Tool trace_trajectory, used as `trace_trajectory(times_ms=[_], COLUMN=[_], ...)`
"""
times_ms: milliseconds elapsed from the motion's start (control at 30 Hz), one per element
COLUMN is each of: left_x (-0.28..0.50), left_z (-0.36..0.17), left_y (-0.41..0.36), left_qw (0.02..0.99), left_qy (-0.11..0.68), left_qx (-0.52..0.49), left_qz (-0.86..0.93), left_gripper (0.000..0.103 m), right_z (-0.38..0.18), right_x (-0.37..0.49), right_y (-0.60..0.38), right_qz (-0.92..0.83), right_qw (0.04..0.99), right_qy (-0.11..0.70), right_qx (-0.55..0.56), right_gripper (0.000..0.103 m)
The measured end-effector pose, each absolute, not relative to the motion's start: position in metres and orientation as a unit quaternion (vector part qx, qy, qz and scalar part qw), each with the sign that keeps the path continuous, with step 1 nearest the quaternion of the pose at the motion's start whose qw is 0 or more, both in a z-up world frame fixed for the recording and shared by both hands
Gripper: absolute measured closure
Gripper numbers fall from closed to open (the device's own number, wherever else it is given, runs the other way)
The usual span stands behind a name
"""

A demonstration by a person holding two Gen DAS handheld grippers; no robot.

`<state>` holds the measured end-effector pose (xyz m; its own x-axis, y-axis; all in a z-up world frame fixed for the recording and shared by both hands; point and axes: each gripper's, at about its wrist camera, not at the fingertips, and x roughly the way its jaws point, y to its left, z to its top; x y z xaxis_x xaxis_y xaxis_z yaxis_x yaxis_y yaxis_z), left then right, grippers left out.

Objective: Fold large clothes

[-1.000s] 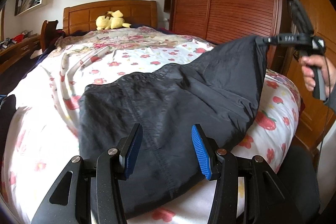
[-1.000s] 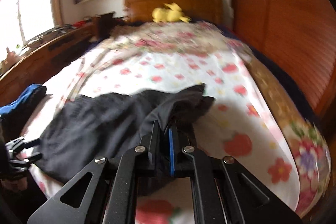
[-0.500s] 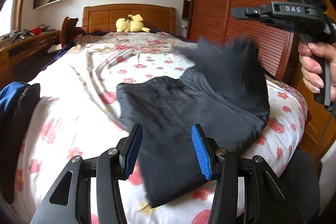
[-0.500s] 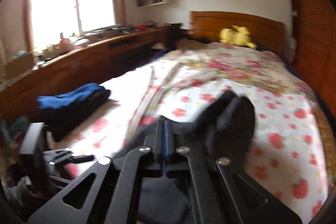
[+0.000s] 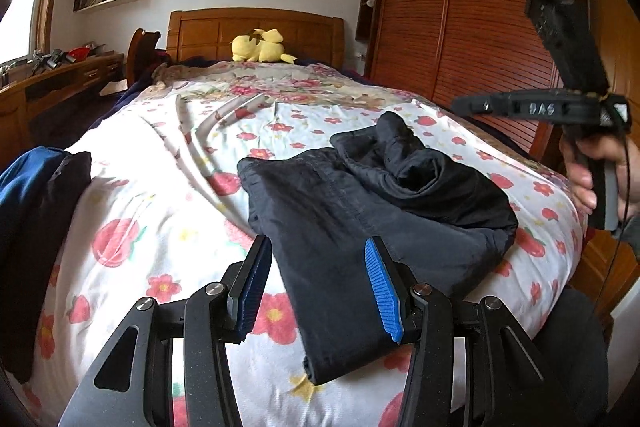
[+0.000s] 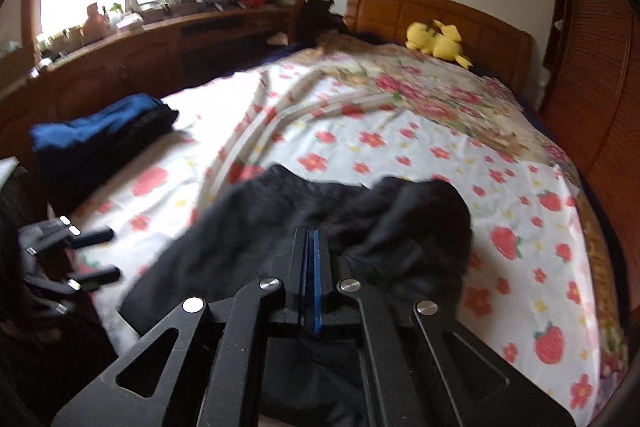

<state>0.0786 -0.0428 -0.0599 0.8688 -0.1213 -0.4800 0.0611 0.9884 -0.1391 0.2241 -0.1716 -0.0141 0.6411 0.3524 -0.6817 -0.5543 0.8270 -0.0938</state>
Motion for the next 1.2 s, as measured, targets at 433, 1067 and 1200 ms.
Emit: trace_trajectory(times_ms=[433,1067,1200], left_x=[0.088,0.079,0.071], left_z=[-0.064,-0.063,-0.060], left_y=[-0.043,-0.033,-0.033], left_qw=[0.962,0.965,0.967], left_qy=[0.263,0.253,0.250], left_qx=[-0.046,-0.057,-0.051], left_qz=[-0.051,-0.034,-0.011], left_gripper=[0.053,0.053,0.053], right_z=[-0.064,-0.020,-0.009], right_x=[0.231,0.235,0.212], right_y=[-0.153,-0.152,-0.121], right_qz=[0.270,0.294,0.342], right_qw=[0.861,0.885,0.870], right_qy=[0.400,0.342,0.334], right_qx=[-0.159,-0.115,-0.123], right_gripper=[0.027,0.093,0.093])
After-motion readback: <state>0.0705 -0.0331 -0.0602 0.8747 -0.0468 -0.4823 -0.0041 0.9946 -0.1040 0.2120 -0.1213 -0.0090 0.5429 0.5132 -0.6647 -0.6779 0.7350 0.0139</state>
